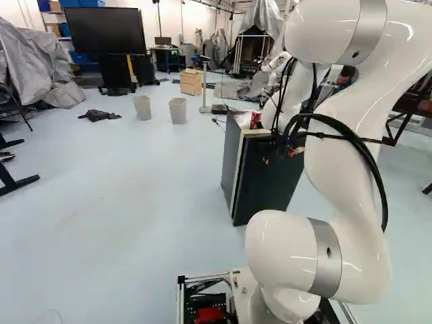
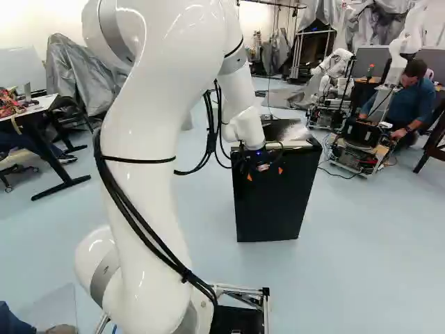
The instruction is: Grab a drink from the fridge
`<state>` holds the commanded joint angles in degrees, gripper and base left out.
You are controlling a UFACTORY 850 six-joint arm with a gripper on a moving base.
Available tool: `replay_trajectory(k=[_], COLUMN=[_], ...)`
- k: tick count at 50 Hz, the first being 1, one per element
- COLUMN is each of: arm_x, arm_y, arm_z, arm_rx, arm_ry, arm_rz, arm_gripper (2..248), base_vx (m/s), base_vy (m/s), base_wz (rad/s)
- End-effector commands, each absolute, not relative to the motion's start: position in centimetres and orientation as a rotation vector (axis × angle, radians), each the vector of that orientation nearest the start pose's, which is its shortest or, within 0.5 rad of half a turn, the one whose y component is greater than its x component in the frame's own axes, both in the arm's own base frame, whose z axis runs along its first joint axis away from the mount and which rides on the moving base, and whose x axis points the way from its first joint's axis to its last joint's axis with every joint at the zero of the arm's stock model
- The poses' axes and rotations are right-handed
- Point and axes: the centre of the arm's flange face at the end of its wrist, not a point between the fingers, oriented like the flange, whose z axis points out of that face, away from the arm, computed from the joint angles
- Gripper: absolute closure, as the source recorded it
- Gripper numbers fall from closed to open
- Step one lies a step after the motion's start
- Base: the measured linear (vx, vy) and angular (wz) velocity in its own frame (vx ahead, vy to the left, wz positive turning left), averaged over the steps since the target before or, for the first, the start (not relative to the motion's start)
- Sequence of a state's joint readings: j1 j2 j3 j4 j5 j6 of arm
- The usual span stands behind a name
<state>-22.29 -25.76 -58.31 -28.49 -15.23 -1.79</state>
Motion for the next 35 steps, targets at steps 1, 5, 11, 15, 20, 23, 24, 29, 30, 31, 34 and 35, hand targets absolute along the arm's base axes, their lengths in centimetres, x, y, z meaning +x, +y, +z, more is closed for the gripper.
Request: replay_trajectory(k=[1,5,11,15,20,23,24,29,30,31,34,35], arm_x=[50.9,51.1,51.4,51.6,51.8,51.9,51.9,52.1,52.2,52.2,52.3,52.4], arm_y=[-22.1,-22.1,-22.1,-22.1,-22.0,-22.0,-22.0,-22.0,-22.0,-22.0,-22.0,-22.0], arm_z=[35.3,35.2,35.2,35.2,35.2,35.2,35.2,35.2,35.2,35.2,35.2,35.2], arm_rx=[-3.368,-3.368,-3.368,-3.368,-3.368,-3.368,-3.368,-3.368,-3.368,-3.368,-3.368,-3.368], arm_ry=[-0.175,-0.177,-0.181,-0.182,-0.185,-0.186,-0.186,-0.189,-0.189,-0.189,-0.191,-0.191], arm_rz=[-0.419,-0.422,-0.425,-0.428,-0.43,-0.432,-0.432,-0.435,-0.435,-0.436,-0.438,-0.438], arm_gripper=[3,3,3,3,3,3,3,3,3,3,3,3], base_vx=[0.0,0.0,0.0,0.0,0.0,0.0,0.0,0.0,0.0,0.0,0.0,0.0], base_vy=[0.0,0.0,0.0,0.0,0.0,0.0,0.0,0.0,0.0,0.0,0.0,0.0], base_wz=[0.0,0.0,0.0,0.0,0.0,0.0,0.0,0.0,0.0,0.0,0.0,0.0])
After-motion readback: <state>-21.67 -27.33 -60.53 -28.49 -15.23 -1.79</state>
